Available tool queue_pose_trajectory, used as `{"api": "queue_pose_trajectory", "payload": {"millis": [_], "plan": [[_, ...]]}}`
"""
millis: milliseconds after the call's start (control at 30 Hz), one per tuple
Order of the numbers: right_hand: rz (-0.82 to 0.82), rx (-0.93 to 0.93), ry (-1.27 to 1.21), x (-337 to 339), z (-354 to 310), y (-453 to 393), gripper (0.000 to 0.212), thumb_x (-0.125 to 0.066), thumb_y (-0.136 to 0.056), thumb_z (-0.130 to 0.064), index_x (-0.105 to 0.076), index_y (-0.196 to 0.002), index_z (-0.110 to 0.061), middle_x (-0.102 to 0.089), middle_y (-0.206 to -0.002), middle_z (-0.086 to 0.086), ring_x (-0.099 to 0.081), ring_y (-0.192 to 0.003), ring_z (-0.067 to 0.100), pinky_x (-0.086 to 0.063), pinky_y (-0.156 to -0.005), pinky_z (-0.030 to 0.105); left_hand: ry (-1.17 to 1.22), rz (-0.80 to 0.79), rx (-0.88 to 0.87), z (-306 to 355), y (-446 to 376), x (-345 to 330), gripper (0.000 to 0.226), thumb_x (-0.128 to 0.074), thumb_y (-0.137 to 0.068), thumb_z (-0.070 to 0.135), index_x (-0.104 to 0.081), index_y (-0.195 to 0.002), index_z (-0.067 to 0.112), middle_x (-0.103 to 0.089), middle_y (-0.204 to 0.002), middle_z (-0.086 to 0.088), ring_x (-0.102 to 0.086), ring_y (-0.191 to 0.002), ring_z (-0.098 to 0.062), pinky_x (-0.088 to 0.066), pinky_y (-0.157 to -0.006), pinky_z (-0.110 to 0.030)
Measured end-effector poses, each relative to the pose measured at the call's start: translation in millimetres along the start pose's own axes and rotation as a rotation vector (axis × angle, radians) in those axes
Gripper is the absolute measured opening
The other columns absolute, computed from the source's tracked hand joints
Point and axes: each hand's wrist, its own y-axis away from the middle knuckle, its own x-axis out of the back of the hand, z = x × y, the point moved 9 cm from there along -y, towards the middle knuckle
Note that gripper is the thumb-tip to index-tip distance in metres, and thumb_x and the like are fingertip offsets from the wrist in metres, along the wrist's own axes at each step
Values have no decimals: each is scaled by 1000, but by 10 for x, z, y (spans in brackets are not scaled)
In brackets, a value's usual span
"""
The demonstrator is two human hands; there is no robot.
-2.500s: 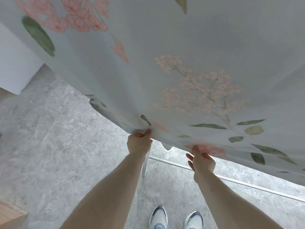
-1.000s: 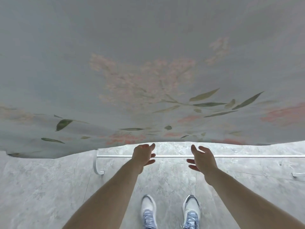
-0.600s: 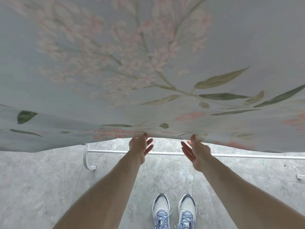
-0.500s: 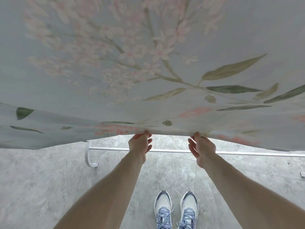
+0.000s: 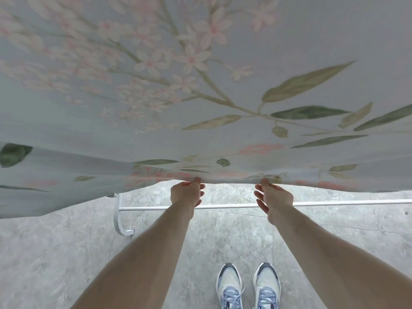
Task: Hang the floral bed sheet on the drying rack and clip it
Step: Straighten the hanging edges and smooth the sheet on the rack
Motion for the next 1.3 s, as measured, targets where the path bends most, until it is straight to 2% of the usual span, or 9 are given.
{"api": "queue_pose_trajectory", "payload": {"millis": [167,300,500,600,733,900,1000,1167,1300], "plan": [[-17,-6,59,351,-89,245,13,-71,-99,-27,-69,-99,-15,-75,-100,3,-74,-85,16,-60,-65,29,-196,-134,32,-2,410,-53,28,-69,-98,40,-72,-91,13,-79,-91,3,-72,-79,-10,-62,-69,-30],[43,81,114,922,-403,552,24,-69,-99,-27,-68,-119,-13,-72,-103,6,-75,-82,21,-60,-62,31,-292,-284,67,30,1030,-248,32,-66,-99,42,-72,-99,11,-79,-96,1,-72,-83,-14,-62,-77,-33],[64,137,61,1805,-947,803,29,-66,-101,-23,-63,-129,-15,-69,-117,5,-76,-86,25,-60,-65,33,-473,-447,-134,282,1901,-898,28,-68,-97,40,-70,-105,13,-78,-98,2,-71,-79,-12,-61,-71,-30],[68,162,77,2274,-1156,751,33,-64,-102,-22,-59,-134,-15,-67,-123,5,-76,-88,26,-60,-67,35,-602,-529,-223,320,2261,-1382,30,-71,-94,43,-68,-105,15,-76,-102,1,-73,-83,-13,-59,-64,-25],[21,174,106,2843,-1387,602,42,-63,-103,-25,-51,-142,-16,-60,-131,5,-75,-87,25,-60,-66,34,-647,-522,-267,272,2641,-1970,31,-72,-93,42,-68,-107,14,-74,-102,-3,-72,-79,-12,-56,-57,-22],[-3,191,162,3606,-1722,452,48,-61,-104,-26,-46,-148,-15,-57,-128,2,-74,-87,25,-60,-67,35,-595,-500,-271,142,3125,-2710,29,-74,-92,38,-65,-107,15,-68,-100,3,-73,-81,-13,-56,-56,-23],[11,209,181,3994,-1969,375,49,-60,-104,-28,-45,-149,-16,-57,-133,3,-74,-89,25,-61,-67,35,-575,-505,-276,90,3411,-3067,28,-74,-92,38,-65,-105,15,-69,-99,2,-74,-82,-14,-56,-59,-25],[-5,214,208,4202,-2183,297,51,-60,-104,-33,-45,-150,-19,-58,-136,2,-75,-92,22,-63,-73,37,-552,-551,-225,-41,3710,-3375,31,-74,-92,40,-63,-108,16,-70,-103,-1,-75,-94,-18,-60,-65,-27],[-7,224,202,4158,-2181,261,50,-61,-103,-35,-46,-148,-20,-59,-131,-1,-75,-92,21,-62,-70,34,-532,-562,-167,-121,3642,-3483,32,-74,-93,42,-61,-109,17,-69,-106,-2,-75,-96,-17,-64,-72,-33]]}}
